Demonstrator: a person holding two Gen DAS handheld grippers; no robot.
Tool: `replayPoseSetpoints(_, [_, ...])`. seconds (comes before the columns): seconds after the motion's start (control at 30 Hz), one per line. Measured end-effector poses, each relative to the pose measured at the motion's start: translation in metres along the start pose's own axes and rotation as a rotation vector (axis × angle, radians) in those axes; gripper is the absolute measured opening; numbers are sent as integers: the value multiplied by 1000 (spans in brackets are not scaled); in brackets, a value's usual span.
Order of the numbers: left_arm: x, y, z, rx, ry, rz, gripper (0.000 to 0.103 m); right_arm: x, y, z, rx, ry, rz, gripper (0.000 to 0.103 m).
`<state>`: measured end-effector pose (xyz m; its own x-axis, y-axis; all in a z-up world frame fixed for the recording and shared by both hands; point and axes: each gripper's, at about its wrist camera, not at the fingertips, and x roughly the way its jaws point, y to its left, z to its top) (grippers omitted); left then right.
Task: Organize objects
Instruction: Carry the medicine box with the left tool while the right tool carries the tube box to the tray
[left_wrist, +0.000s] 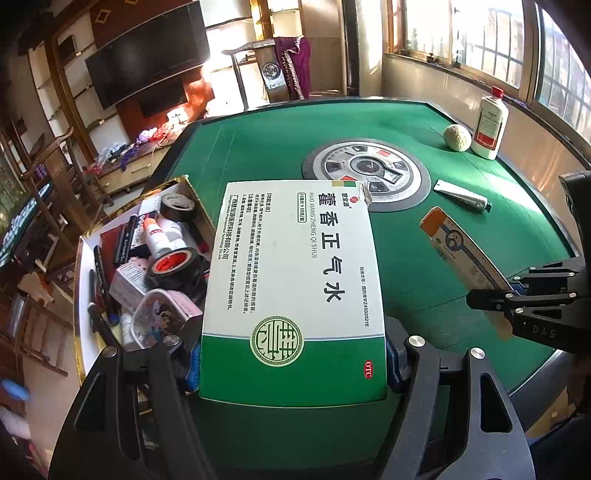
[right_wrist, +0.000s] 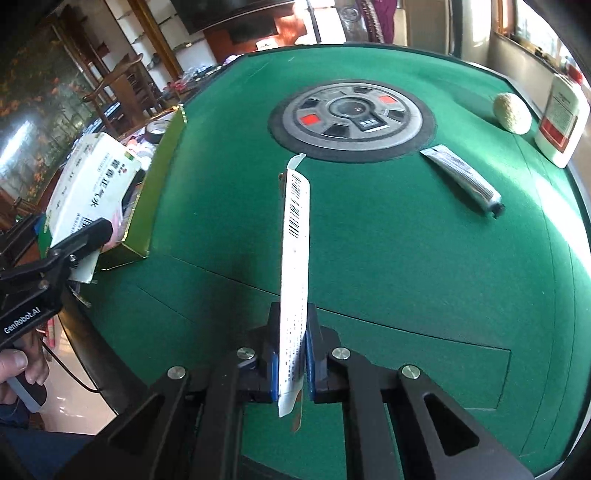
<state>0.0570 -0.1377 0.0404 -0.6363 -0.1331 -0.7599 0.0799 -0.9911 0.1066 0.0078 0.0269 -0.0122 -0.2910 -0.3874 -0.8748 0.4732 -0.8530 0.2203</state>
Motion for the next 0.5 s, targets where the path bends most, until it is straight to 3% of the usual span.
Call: replayPoseSetpoints(0.5, [-38,104,-24,-248,-36,53,71,5,78,49,-102,7,105,8])
